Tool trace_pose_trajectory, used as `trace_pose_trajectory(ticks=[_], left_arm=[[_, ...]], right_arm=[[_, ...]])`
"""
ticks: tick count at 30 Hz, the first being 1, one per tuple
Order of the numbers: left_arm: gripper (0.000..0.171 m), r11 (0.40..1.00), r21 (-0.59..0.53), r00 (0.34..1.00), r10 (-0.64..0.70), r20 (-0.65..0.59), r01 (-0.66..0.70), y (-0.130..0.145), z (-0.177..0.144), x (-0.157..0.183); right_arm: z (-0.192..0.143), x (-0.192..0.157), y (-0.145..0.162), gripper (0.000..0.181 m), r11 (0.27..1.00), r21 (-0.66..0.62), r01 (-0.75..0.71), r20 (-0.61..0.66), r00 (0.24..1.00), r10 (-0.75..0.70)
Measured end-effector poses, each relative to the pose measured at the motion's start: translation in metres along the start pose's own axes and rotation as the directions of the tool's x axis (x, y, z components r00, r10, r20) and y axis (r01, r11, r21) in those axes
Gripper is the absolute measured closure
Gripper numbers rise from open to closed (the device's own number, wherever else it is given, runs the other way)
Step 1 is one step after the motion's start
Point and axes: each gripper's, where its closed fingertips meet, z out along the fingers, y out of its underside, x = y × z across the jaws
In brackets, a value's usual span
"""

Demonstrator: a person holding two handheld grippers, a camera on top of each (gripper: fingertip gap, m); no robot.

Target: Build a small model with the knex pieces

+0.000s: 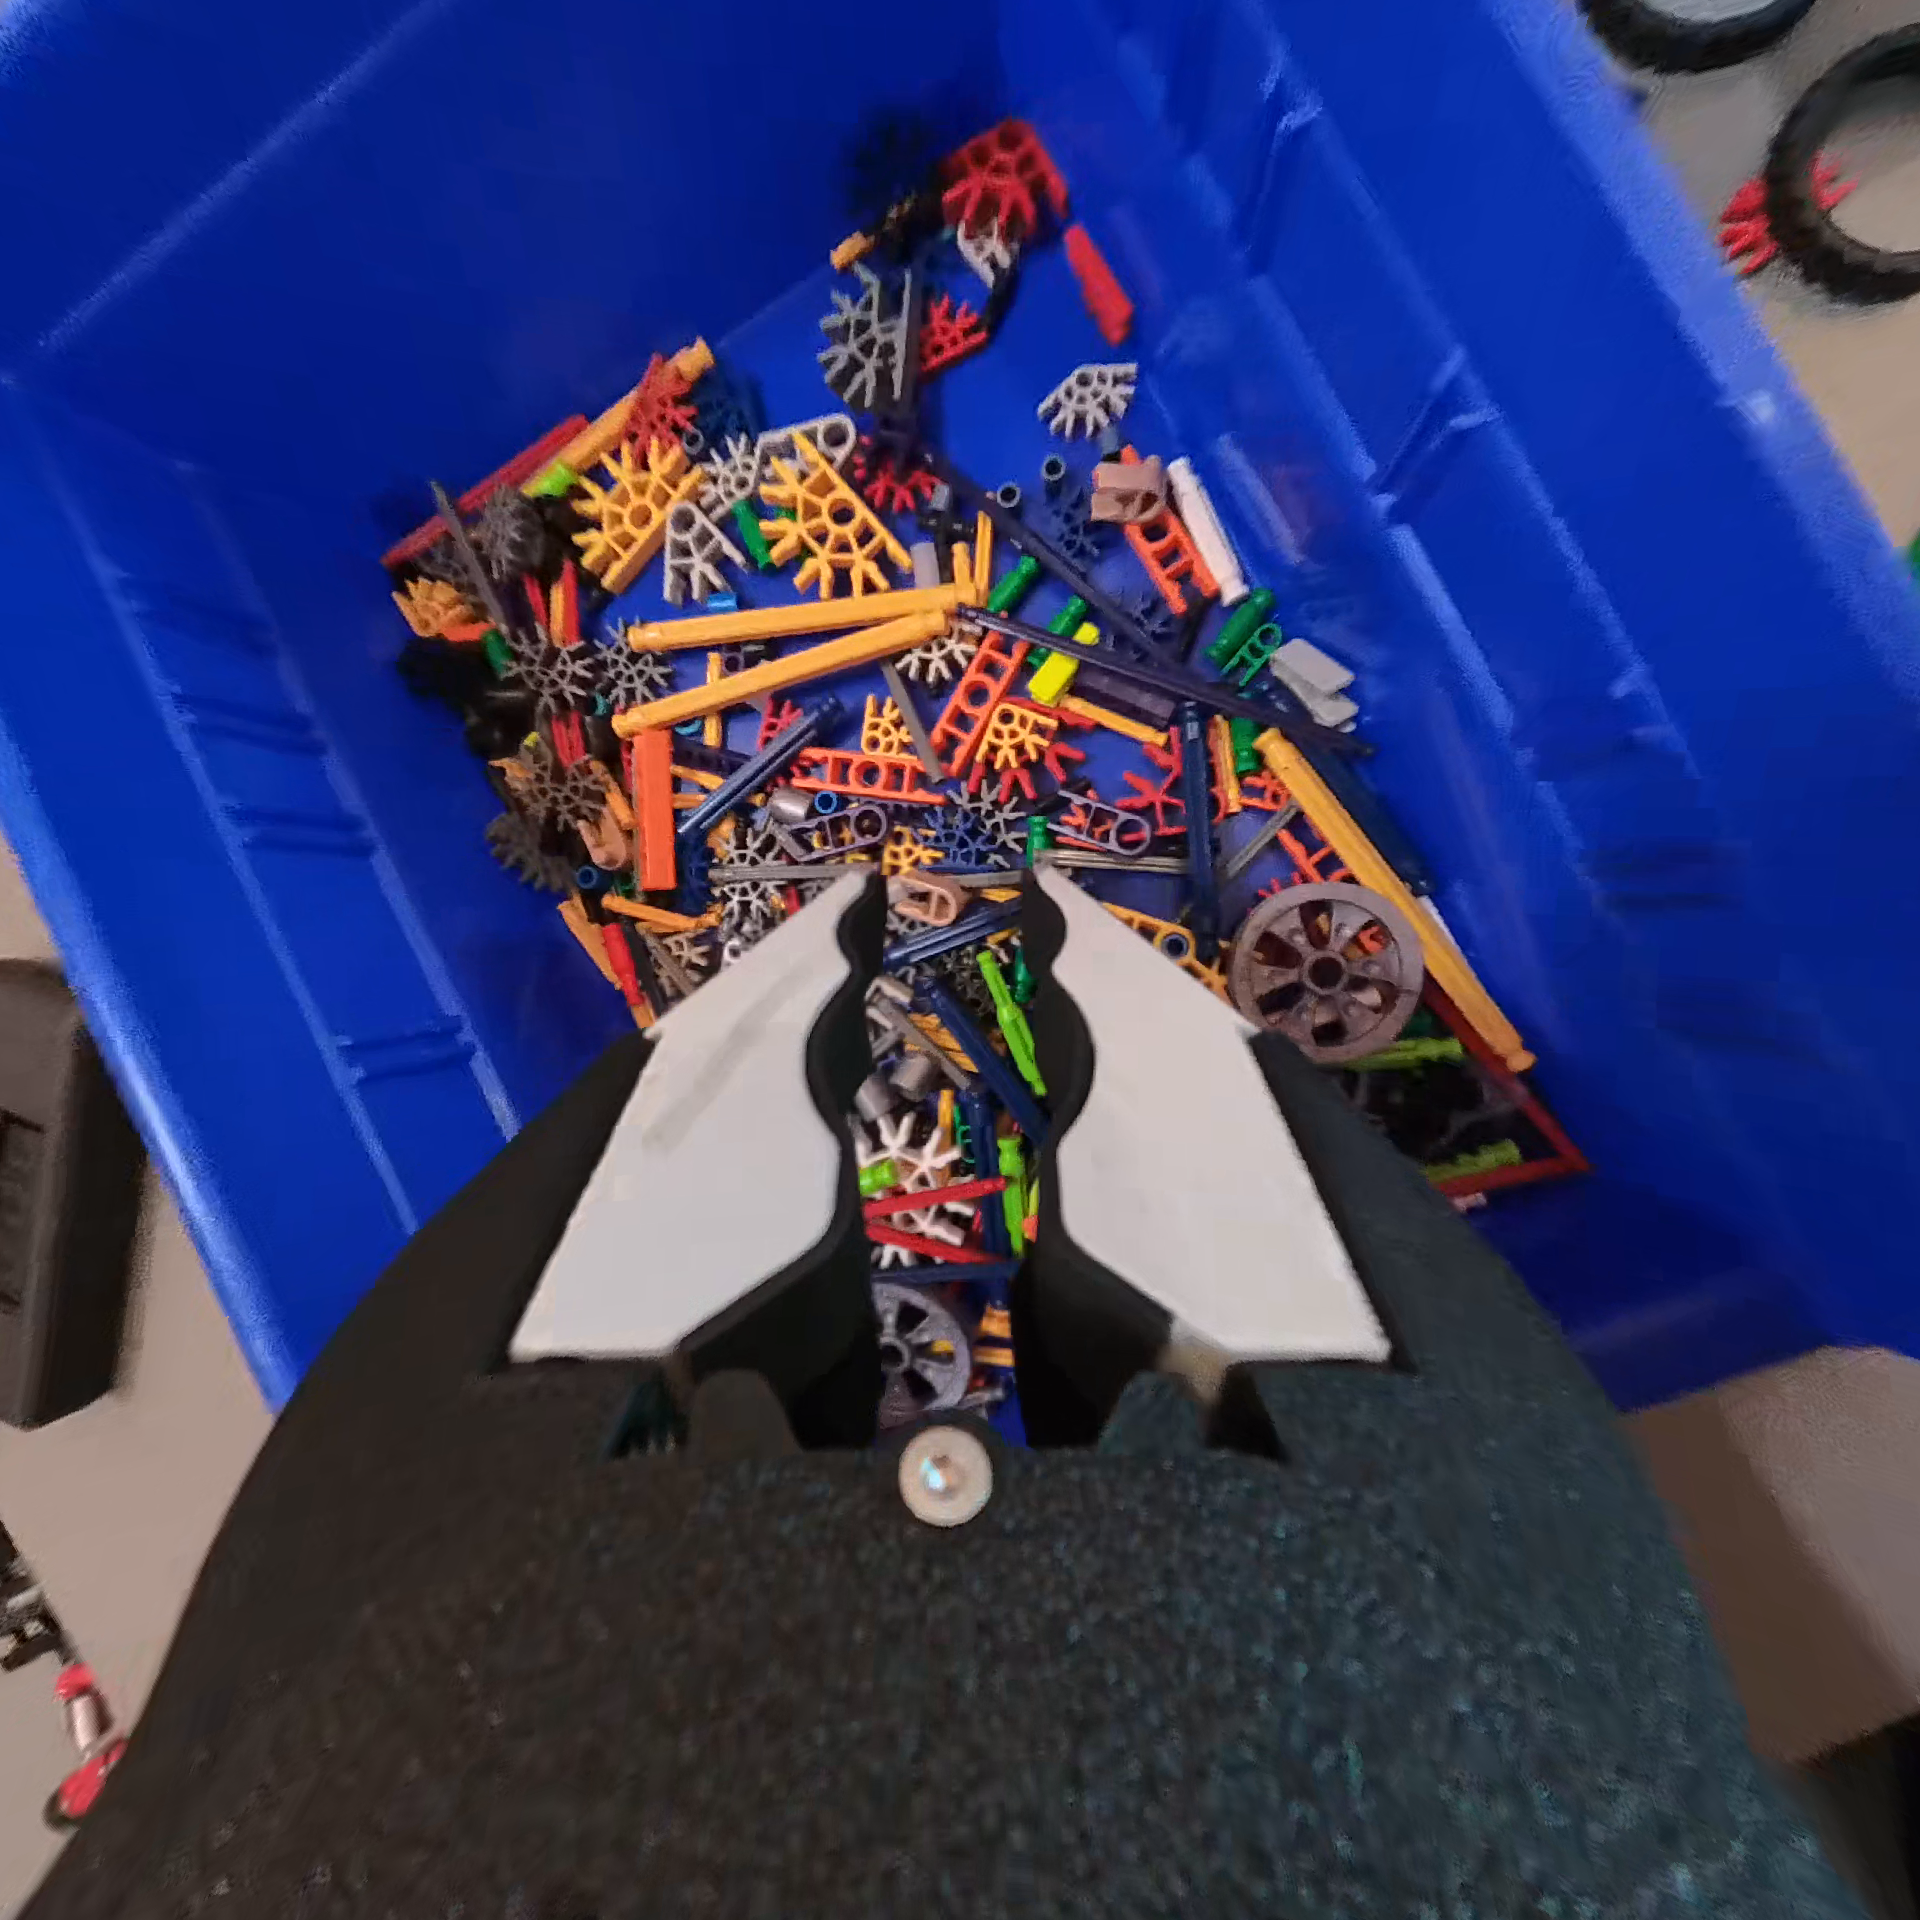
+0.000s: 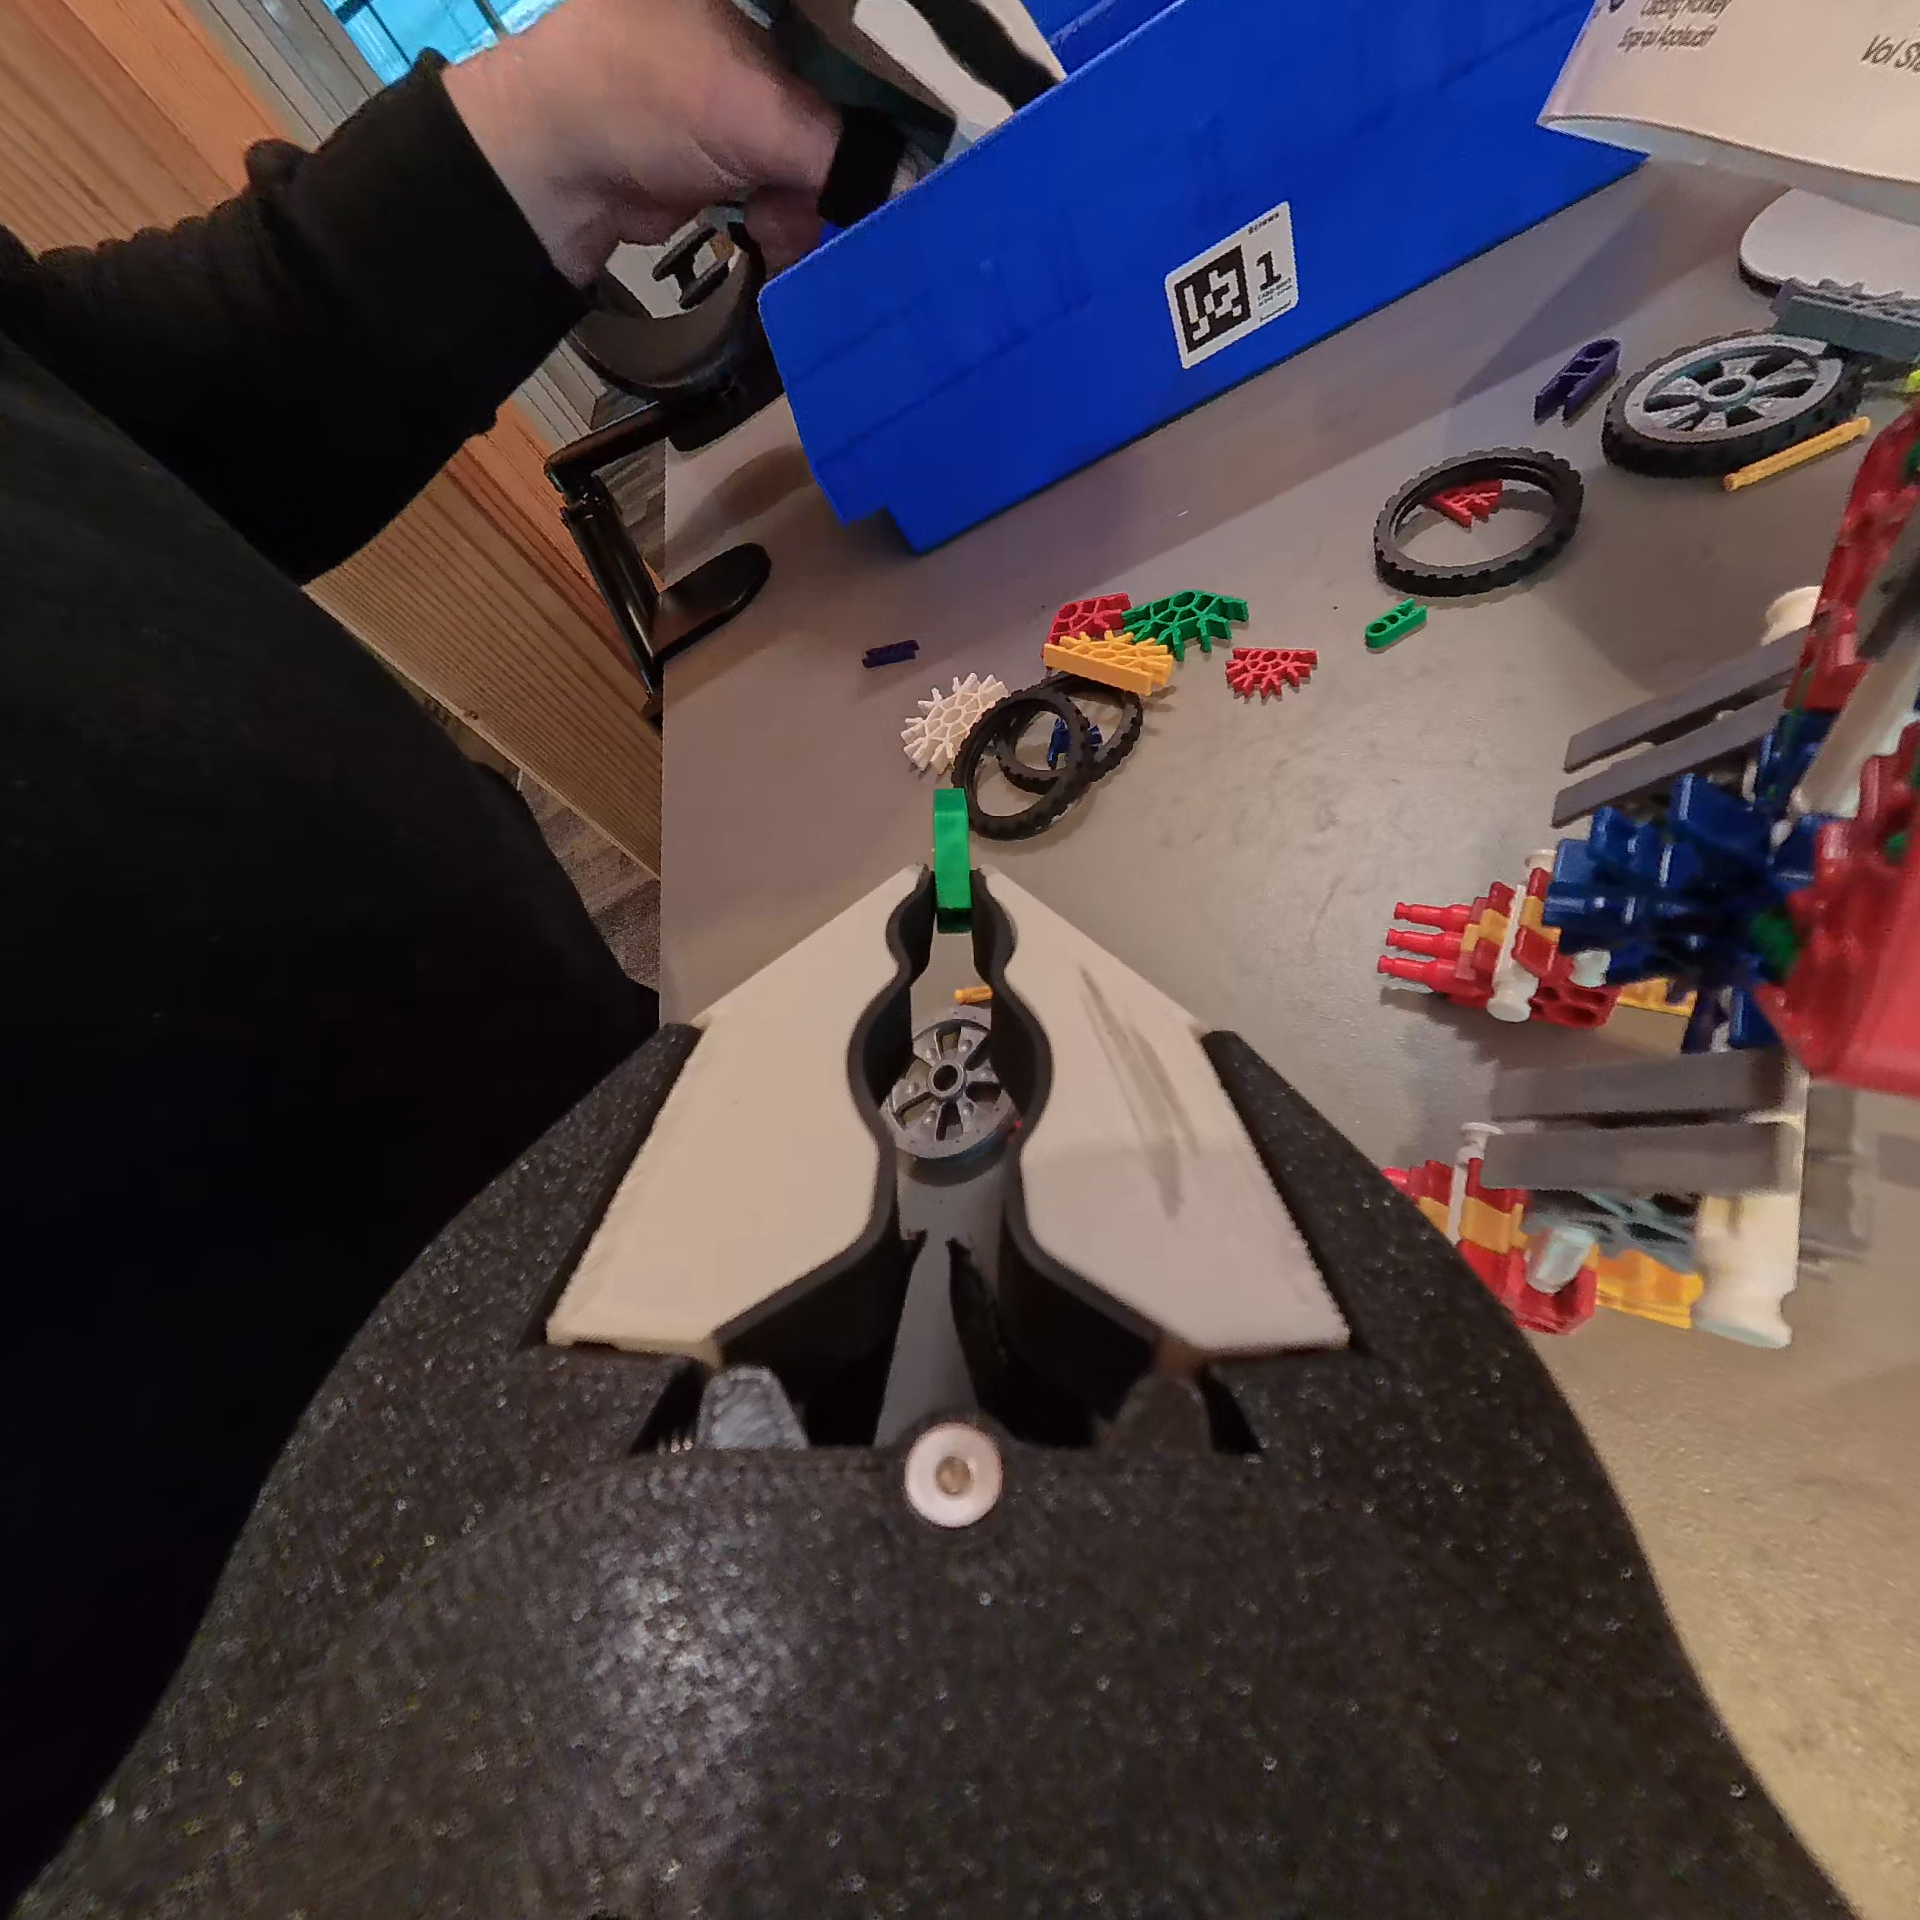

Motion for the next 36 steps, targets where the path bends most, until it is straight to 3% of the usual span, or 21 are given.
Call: trace_pose_trajectory(ticks=[8,15,36], left_arm=[[0.152,0.985,-0.165,0.998,-0.062,-0.028,0.057,0.015,0.028,-0.004],[0.169,0.983,-0.165,0.996,-0.086,-0.039,0.078,0.014,0.032,-0.002],[0.171,0.994,-0.11,0.986,0.005,-0.164,-0.023,-0.006,0.024,0.048]], right_arm=[[-0.001,0.0,-0.001,0.175,1.0,0.01,-0.006,0.005,1.0,0.006],[-0.001,0.0,-0.002,0.175,1.0,0.016,-0.009,0.008,1.0,0.009],[-0.004,-0.001,-0.004,0.175,0.999,0.031,-0.021,0.031,0.999,0.02]])
